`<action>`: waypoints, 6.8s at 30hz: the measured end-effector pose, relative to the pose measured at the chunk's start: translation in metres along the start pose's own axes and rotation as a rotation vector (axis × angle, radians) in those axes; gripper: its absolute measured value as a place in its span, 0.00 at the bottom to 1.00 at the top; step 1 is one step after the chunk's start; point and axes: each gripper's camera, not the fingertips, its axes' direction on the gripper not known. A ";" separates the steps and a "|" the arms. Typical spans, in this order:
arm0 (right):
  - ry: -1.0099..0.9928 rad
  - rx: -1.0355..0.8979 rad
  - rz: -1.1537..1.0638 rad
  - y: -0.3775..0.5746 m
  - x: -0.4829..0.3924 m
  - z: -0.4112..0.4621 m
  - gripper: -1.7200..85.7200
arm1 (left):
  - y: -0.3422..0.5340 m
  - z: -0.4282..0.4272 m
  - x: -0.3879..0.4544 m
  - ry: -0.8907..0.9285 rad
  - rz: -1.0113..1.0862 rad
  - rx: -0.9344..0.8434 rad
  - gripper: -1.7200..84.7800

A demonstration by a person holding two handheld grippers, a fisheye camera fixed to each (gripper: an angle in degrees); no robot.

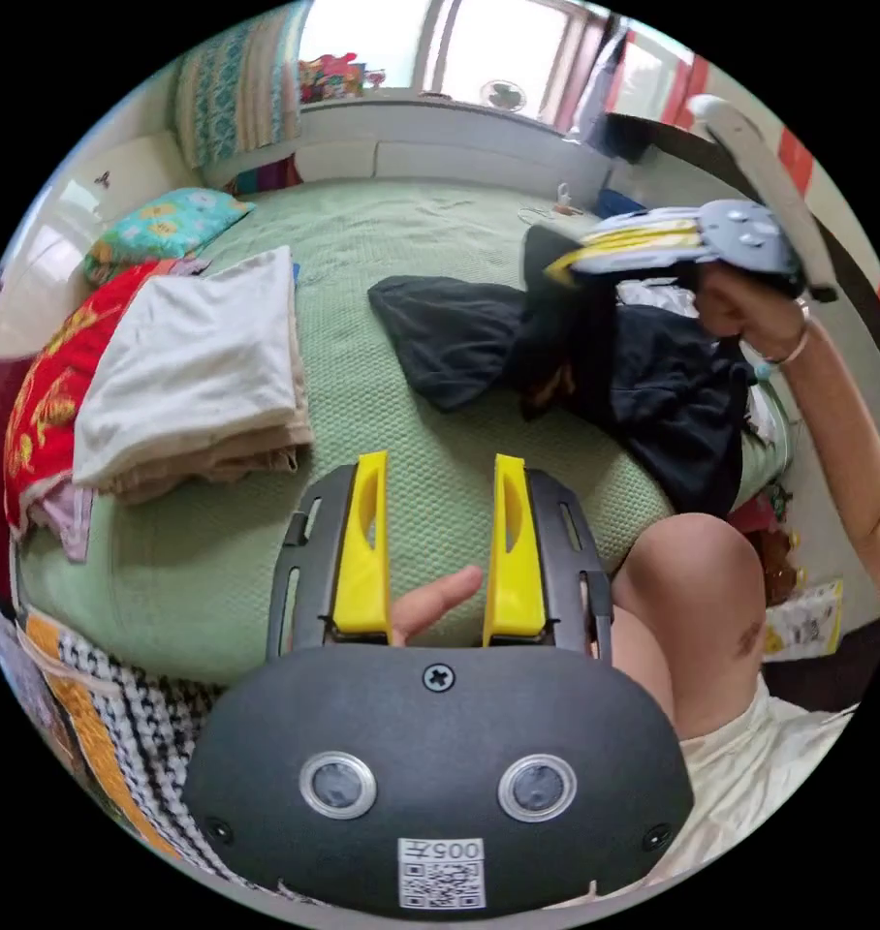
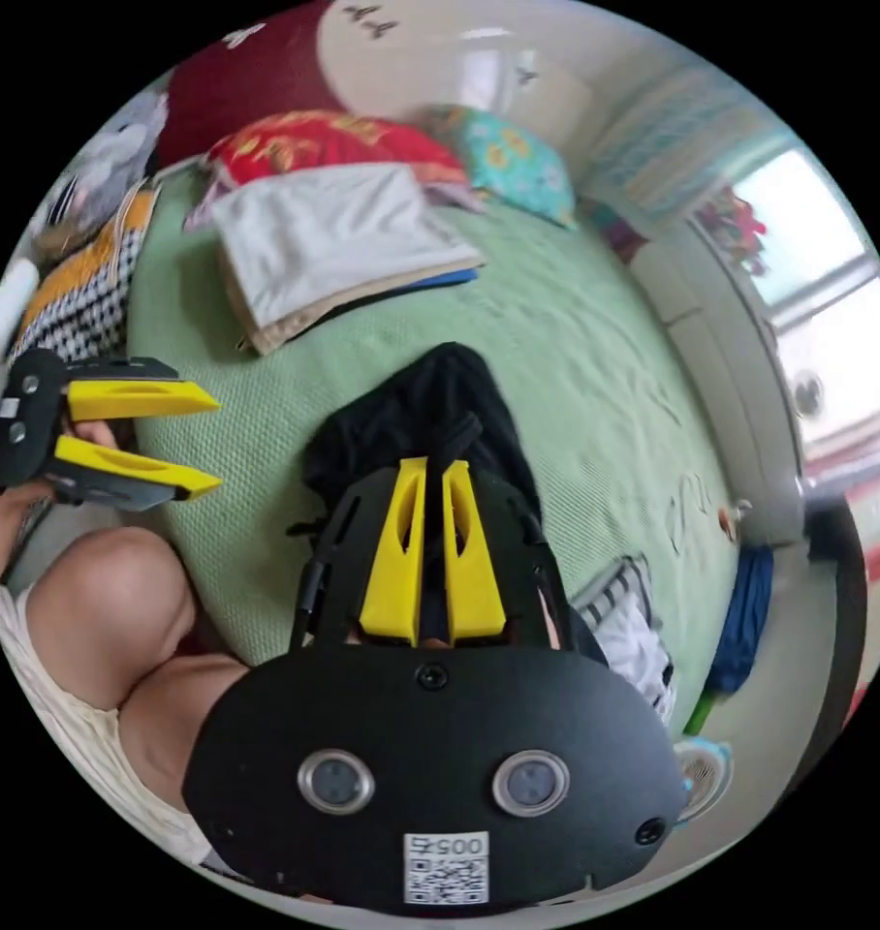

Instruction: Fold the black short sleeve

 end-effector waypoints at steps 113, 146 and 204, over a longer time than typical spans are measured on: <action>-0.267 -0.123 0.554 0.465 -0.031 -0.199 0.00 | 0.173 -0.297 0.028 0.112 -0.088 -0.148 0.03; 0.025 0.024 0.911 0.211 0.009 0.084 0.03 | -0.120 0.038 -0.008 0.070 -0.286 -0.030 0.01; 0.215 -0.565 0.906 0.171 0.238 0.175 0.01 | -0.175 0.144 0.005 0.142 -0.119 -0.137 0.01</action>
